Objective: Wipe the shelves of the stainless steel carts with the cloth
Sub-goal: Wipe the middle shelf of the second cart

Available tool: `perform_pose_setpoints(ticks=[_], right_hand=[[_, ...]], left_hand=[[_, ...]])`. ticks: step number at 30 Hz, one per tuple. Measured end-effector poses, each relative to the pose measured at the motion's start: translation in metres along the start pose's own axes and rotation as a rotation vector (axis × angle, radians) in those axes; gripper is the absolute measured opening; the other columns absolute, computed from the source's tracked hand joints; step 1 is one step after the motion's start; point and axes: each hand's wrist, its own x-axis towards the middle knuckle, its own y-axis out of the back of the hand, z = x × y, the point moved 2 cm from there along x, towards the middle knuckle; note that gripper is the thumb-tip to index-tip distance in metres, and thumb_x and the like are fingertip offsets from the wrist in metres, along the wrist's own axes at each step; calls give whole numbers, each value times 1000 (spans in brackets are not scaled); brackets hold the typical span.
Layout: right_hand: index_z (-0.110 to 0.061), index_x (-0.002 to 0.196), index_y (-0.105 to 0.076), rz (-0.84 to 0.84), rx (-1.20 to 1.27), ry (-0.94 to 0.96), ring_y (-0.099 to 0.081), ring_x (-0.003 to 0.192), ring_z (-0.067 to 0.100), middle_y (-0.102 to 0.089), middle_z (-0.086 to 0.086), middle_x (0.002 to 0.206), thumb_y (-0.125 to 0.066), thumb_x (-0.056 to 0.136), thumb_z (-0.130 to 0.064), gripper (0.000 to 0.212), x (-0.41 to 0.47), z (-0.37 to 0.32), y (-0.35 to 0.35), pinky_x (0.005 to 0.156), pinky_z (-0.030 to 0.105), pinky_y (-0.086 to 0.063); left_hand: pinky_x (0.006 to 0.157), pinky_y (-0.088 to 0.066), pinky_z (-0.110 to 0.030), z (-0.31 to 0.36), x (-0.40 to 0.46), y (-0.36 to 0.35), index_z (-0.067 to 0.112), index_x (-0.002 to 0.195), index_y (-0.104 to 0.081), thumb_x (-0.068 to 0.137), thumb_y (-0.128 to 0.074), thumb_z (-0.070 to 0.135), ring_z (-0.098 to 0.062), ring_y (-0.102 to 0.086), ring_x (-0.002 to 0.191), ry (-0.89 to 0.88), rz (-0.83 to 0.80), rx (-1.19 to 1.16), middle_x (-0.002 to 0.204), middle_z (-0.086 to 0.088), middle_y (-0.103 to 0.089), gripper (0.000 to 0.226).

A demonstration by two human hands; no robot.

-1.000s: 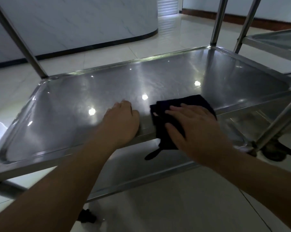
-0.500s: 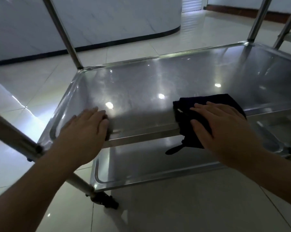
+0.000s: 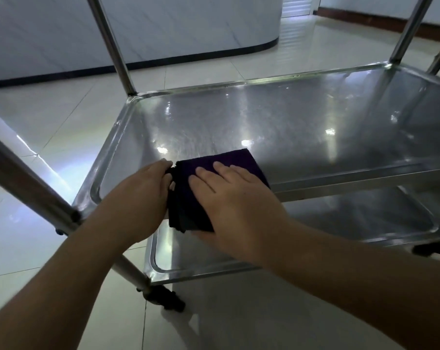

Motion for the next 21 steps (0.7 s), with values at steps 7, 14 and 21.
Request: perform_pose_setpoints(ticks=[7,14,21], right_hand=[[-24,156,-39,-85,0,-80,-36,149,22,-40,-2,160,-68,87,-57,81,-45,84,17,118,36,-16],[-27,154,-39,-116,72,-178,-37,147,25,-41,-4,158,-55,82,-62,81,-87,154,29,117,55,-33],[-22,159,-27,-215,60,-169,-27,151,26,-32,1,163,-71,86,-45,88,-82,153,29,120,50,-29]], left_hand=[[76,-46,-38,-4,-1,-1,21,117,-56,109,-33,29,-17,-59,87,-17,1,46,106,4,-61,25],[95,-47,-37,0,-1,-9,15,132,-54,111,-32,26,-24,-59,113,36,-9,-3,136,-5,-58,32],[125,-20,-35,2,0,-2,1,151,-44,111,-36,17,-32,-34,152,81,-116,-13,162,-18,-37,44]])
